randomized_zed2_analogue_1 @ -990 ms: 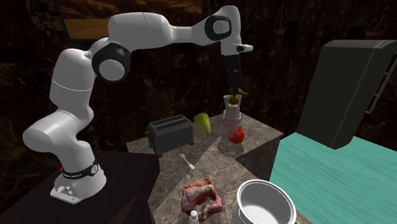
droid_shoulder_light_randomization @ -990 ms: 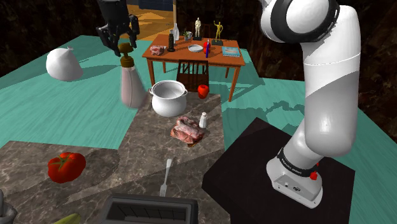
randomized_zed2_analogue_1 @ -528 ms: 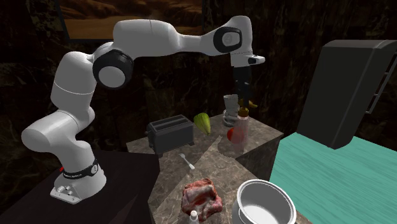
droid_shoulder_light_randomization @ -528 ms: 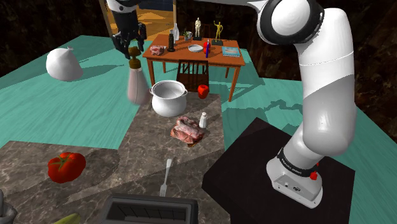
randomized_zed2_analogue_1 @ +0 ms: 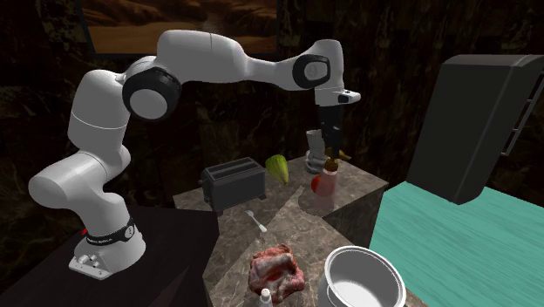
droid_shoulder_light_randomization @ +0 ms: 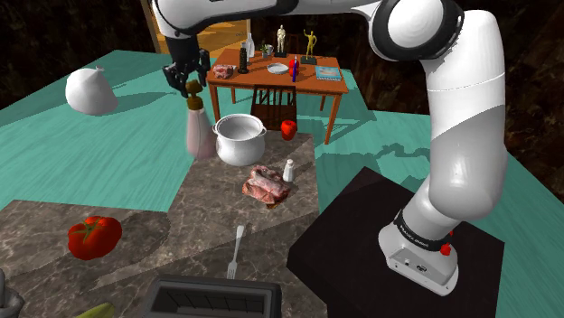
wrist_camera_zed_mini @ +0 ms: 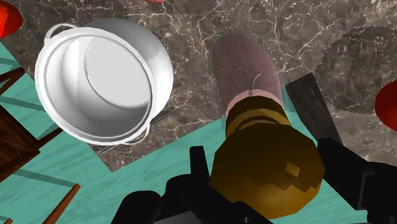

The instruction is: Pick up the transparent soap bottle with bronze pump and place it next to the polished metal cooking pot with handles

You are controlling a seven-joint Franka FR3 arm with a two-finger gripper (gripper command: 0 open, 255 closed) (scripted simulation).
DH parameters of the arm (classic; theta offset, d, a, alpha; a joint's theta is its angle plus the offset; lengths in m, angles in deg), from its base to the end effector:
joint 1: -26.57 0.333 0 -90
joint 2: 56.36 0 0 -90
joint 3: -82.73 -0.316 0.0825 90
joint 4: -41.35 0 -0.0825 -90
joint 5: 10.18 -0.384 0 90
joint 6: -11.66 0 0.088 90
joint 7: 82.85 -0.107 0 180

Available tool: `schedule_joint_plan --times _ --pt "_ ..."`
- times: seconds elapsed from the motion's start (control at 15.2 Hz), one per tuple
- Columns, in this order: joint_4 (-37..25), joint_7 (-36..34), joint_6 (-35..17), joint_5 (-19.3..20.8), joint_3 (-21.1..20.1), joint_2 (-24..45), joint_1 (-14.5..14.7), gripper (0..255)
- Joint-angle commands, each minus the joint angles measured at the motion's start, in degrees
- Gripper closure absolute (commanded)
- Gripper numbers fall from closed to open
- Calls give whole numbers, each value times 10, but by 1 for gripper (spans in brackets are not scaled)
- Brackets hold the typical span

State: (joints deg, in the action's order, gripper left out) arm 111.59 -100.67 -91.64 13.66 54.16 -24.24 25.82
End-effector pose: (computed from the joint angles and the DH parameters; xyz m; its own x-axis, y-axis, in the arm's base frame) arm 0.6823 0.2223 0.4833 0.9758 0.1838 0.1189 0.1692 -0.9779 0.1229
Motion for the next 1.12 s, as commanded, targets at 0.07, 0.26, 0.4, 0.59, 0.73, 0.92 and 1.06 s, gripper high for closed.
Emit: schedule_joint_plan --times 0.07,0.26,0.4,0.59,0.73,0.92,1.06 --pt "23 -5 -23 2 1 1 -3 255" --pt "44 -11 -44 5 2 2 -7 255" --pt "57 -14 -58 7 3 4 -8 255" --pt "74 -19 -78 10 5 7 -10 255" --pt "85 -23 -91 13 6 10 -11 255" --pt "100 -28 -110 17 9 16 -12 255" --pt "108 -32 -123 21 11 20 -12 255"
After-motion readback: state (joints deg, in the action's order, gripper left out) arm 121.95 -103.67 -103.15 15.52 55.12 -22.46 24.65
